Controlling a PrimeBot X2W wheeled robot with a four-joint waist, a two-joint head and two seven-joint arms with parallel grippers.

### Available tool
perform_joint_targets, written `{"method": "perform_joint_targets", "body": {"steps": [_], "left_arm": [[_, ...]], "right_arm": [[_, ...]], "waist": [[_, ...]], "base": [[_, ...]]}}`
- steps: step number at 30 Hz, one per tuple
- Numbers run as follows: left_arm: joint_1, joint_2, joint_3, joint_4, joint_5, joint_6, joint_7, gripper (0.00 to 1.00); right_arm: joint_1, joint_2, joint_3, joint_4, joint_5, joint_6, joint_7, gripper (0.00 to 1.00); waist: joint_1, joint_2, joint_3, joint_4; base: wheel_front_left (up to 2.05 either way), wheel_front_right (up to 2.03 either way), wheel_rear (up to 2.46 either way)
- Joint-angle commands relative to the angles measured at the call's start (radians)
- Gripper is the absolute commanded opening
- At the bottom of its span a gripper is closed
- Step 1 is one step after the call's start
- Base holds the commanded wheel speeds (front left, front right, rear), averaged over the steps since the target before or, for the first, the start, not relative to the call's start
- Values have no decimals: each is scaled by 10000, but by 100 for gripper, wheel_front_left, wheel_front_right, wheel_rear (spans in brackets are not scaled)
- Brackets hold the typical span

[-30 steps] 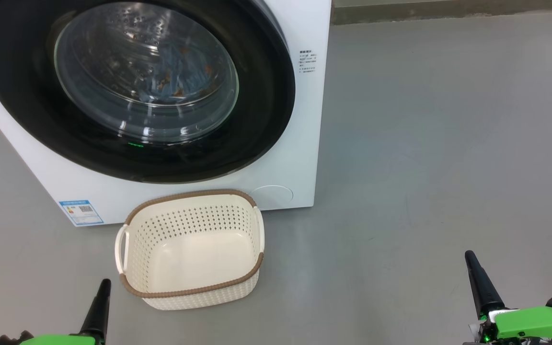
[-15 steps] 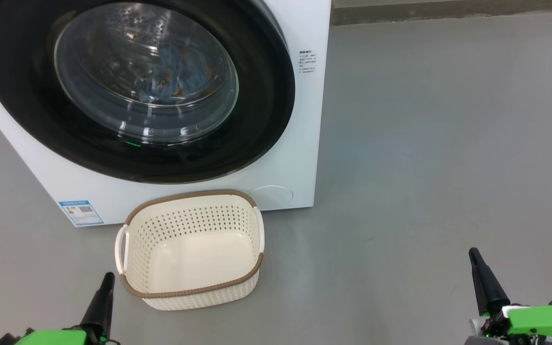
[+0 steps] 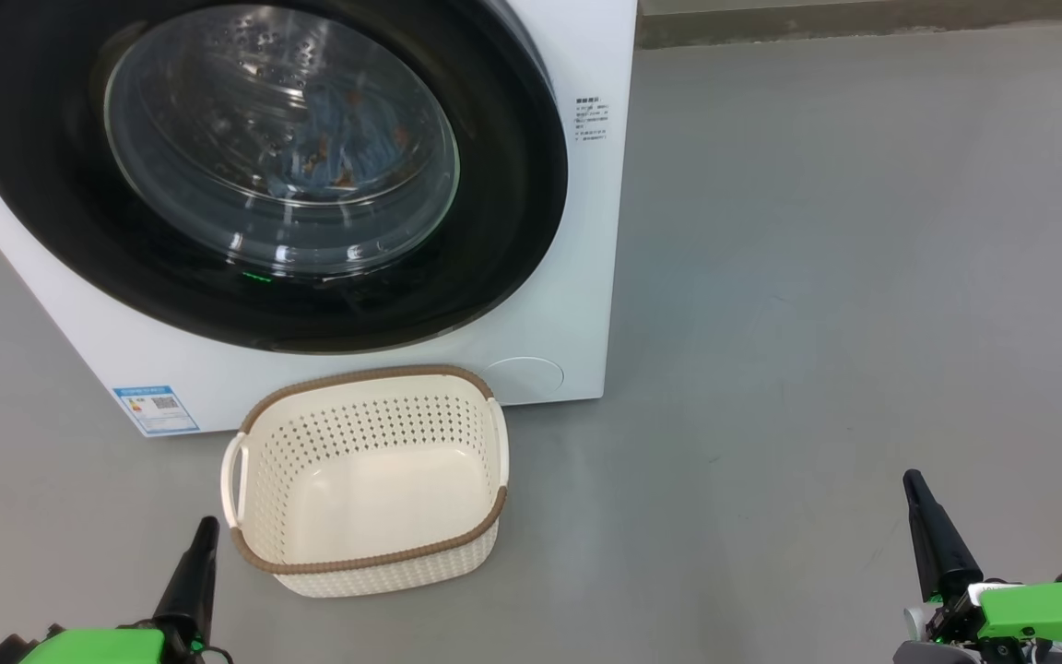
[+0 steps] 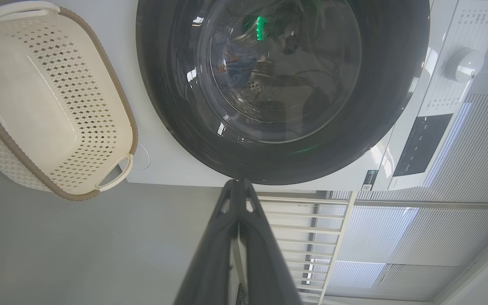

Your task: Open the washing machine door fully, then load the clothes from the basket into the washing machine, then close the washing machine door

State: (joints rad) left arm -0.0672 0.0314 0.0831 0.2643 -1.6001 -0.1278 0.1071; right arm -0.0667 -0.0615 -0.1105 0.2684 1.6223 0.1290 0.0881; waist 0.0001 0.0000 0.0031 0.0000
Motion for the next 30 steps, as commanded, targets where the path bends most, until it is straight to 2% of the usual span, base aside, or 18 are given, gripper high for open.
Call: {"method": "perform_joint_targets", "body": {"steps": [1, 30], "left_arm": [[-408, 189, 310, -194, -83, -29, 64, 0], [-408, 189, 308, -194, -84, -29, 63, 0]], "right_arm": [[-392, -48, 187, -248, 45, 17, 75, 0], [-398, 2, 116, -244, -14, 17, 132, 0]], "waist": [[0, 0, 0, 0], [0, 0, 0, 0]], "base": [[0, 0, 0], [0, 0, 0]]}}
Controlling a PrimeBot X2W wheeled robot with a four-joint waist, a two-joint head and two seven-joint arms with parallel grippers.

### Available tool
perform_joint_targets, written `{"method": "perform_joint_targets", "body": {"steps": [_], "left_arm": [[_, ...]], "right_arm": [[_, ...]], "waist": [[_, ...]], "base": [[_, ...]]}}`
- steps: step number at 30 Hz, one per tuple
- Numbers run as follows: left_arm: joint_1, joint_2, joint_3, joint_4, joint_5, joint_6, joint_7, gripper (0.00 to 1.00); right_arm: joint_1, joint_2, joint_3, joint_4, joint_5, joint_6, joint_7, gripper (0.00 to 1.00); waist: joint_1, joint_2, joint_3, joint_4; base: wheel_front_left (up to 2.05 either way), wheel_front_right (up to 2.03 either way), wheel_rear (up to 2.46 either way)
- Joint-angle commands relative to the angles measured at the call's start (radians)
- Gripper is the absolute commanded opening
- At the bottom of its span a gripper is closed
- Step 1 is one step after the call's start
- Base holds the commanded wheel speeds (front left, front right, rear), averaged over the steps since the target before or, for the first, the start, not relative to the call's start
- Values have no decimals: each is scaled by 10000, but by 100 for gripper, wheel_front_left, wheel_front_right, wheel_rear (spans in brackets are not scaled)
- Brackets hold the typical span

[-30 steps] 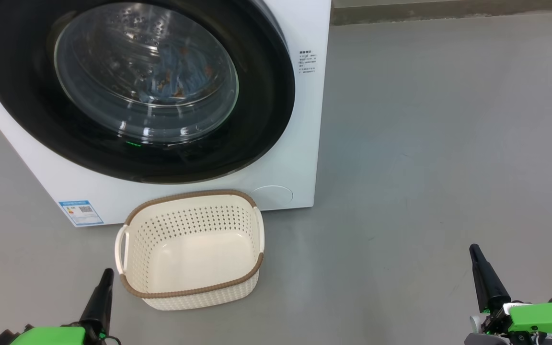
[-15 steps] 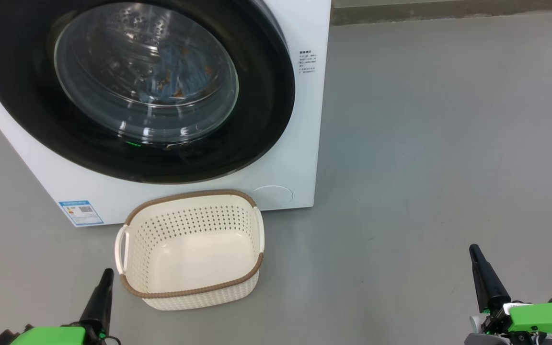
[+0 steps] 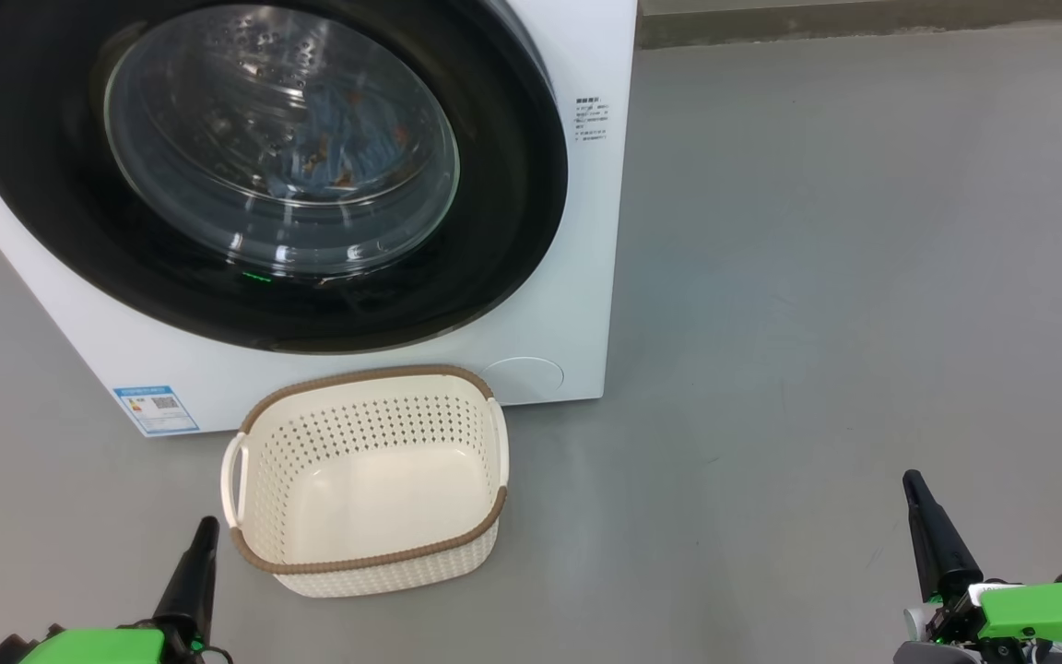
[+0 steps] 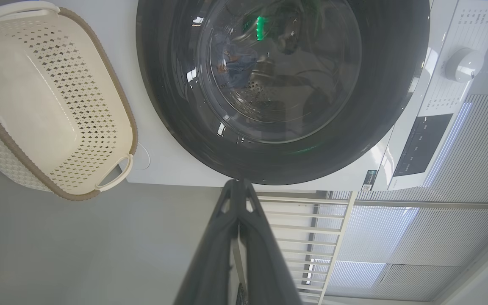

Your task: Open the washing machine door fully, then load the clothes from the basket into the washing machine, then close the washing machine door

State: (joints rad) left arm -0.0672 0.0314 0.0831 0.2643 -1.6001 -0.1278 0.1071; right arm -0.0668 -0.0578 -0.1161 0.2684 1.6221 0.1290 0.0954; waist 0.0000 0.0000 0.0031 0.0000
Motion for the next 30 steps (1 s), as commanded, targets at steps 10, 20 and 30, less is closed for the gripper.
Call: {"method": "perform_joint_targets", "body": {"steps": [10, 20, 30], "left_arm": [[-408, 189, 308, -194, -85, -29, 62, 0], [-408, 189, 308, -194, -85, -29, 62, 0], [-408, 189, 307, -194, -85, -29, 62, 0]], "right_arm": [[-399, -20, 151, -243, -29, 17, 75, 0], [-401, -9, 135, -242, -43, 17, 88, 0], [-402, 3, 118, -241, -56, 17, 102, 0]], "waist": [[0, 0, 0, 0], [0, 0, 0, 0], [0, 0, 0, 0]], "base": [[0, 0, 0], [0, 0, 0], [0, 0, 0]]}}
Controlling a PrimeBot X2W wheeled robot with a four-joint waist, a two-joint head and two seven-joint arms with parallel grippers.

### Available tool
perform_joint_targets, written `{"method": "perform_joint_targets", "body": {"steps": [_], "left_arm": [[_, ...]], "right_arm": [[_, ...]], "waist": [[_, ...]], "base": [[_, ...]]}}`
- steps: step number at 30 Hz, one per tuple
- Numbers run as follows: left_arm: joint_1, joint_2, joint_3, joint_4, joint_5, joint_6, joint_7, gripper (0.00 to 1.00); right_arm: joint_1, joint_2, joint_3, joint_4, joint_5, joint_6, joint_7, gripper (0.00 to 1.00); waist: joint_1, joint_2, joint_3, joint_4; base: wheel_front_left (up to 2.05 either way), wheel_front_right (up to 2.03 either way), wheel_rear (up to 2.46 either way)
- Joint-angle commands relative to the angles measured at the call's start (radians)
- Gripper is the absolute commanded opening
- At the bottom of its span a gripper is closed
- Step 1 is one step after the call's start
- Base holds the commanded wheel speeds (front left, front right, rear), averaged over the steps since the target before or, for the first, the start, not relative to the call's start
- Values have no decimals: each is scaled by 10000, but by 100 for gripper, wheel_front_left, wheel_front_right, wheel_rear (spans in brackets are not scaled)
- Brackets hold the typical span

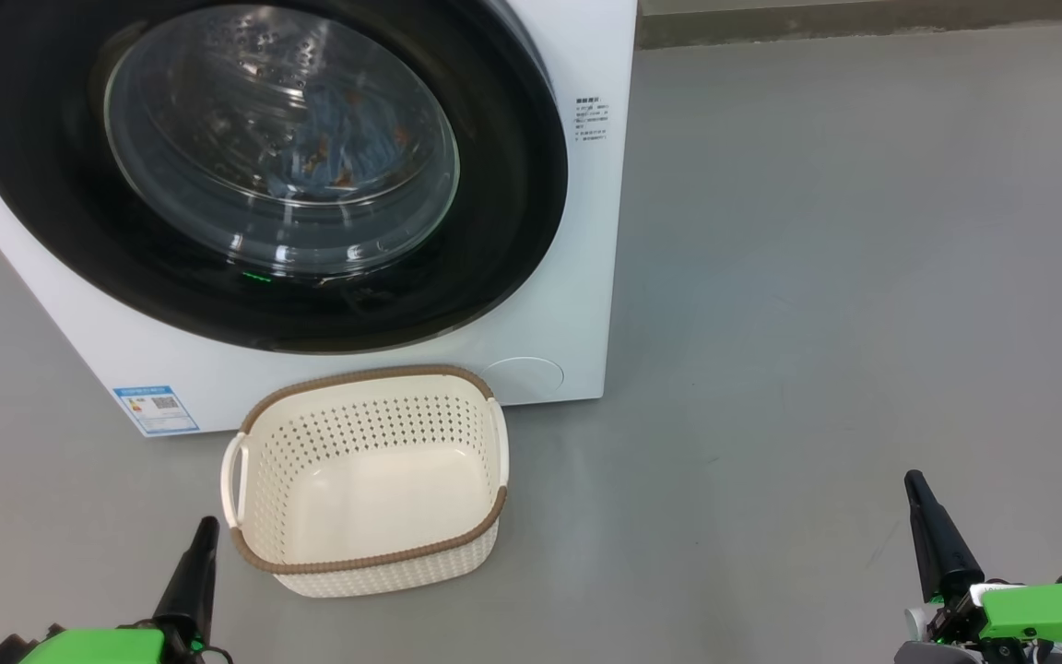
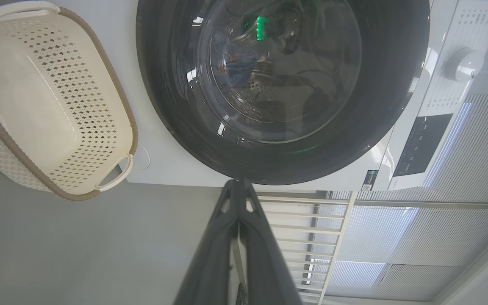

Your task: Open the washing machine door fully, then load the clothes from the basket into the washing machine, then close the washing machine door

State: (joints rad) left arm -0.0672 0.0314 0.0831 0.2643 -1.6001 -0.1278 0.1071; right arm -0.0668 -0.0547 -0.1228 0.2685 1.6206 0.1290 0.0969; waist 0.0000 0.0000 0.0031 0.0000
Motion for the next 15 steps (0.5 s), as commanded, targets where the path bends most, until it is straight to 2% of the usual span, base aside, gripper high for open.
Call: {"method": "perform_joint_targets", "body": {"steps": [1, 15], "left_arm": [[-408, 189, 307, -194, -85, -29, 62, 0], [-408, 189, 307, -194, -86, -29, 61, 0]], "right_arm": [[-402, -27, 184, -243, -42, 17, 87, 0], [-404, -13, 163, -242, -59, 17, 104, 0]], "waist": [[0, 0, 0, 0], [0, 0, 0, 0]], "base": [[0, 0, 0], [0, 0, 0]]}}
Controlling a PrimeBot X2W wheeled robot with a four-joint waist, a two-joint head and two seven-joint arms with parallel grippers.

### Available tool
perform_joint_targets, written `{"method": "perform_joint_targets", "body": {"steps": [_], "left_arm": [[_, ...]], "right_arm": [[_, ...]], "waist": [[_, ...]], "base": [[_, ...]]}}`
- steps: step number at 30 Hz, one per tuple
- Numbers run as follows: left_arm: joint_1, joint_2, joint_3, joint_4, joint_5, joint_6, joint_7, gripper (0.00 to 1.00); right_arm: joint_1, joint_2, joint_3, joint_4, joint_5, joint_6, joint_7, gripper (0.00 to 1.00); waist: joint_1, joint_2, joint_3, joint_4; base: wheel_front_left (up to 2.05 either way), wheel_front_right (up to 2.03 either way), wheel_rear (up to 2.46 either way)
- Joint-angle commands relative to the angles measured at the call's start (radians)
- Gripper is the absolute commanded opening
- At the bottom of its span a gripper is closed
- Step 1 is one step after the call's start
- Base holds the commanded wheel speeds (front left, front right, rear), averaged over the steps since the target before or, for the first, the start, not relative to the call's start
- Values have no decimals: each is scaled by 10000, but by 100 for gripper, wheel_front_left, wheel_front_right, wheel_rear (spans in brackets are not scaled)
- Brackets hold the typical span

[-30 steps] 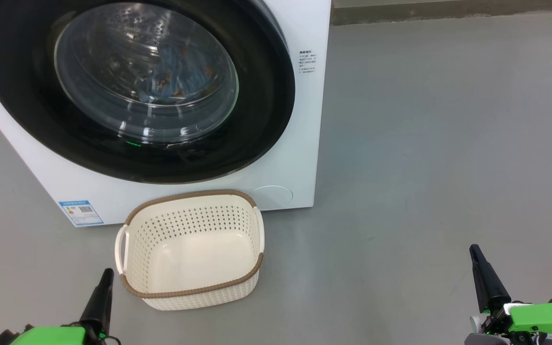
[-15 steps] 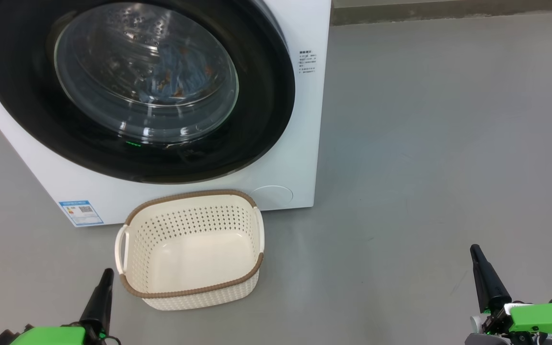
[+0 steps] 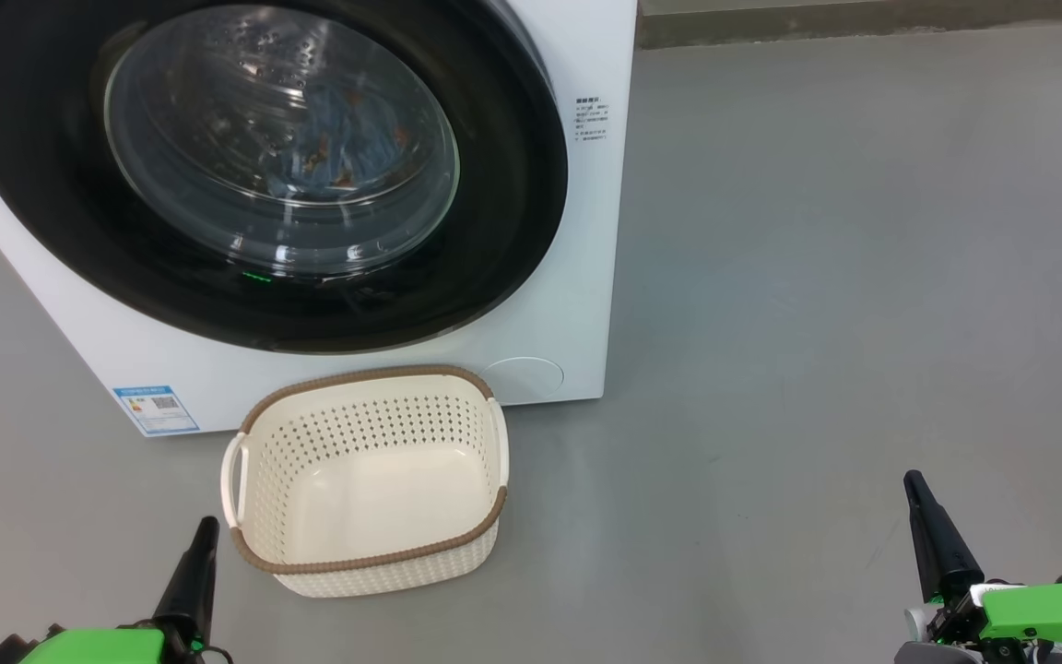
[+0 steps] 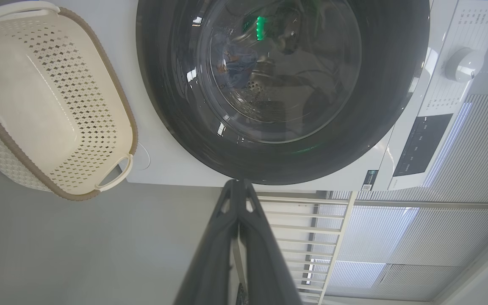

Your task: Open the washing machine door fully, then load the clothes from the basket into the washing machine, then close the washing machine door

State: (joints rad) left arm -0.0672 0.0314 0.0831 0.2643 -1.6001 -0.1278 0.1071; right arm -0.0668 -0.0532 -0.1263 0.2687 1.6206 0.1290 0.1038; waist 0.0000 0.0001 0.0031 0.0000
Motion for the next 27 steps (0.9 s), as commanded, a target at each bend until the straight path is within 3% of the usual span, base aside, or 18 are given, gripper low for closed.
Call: {"method": "perform_joint_targets", "body": {"steps": [1, 27], "left_arm": [[-408, 189, 307, -194, -86, -29, 61, 0], [-408, 189, 306, -194, -86, -29, 61, 0]], "right_arm": [[-404, -27, 197, -244, -60, 17, 36, 0], [-407, -9, 171, -242, -82, 17, 57, 0]], "waist": [[0, -1, 0, 0], [0, -1, 0, 0]], "base": [[0, 0, 0], [0, 0, 0]]}}
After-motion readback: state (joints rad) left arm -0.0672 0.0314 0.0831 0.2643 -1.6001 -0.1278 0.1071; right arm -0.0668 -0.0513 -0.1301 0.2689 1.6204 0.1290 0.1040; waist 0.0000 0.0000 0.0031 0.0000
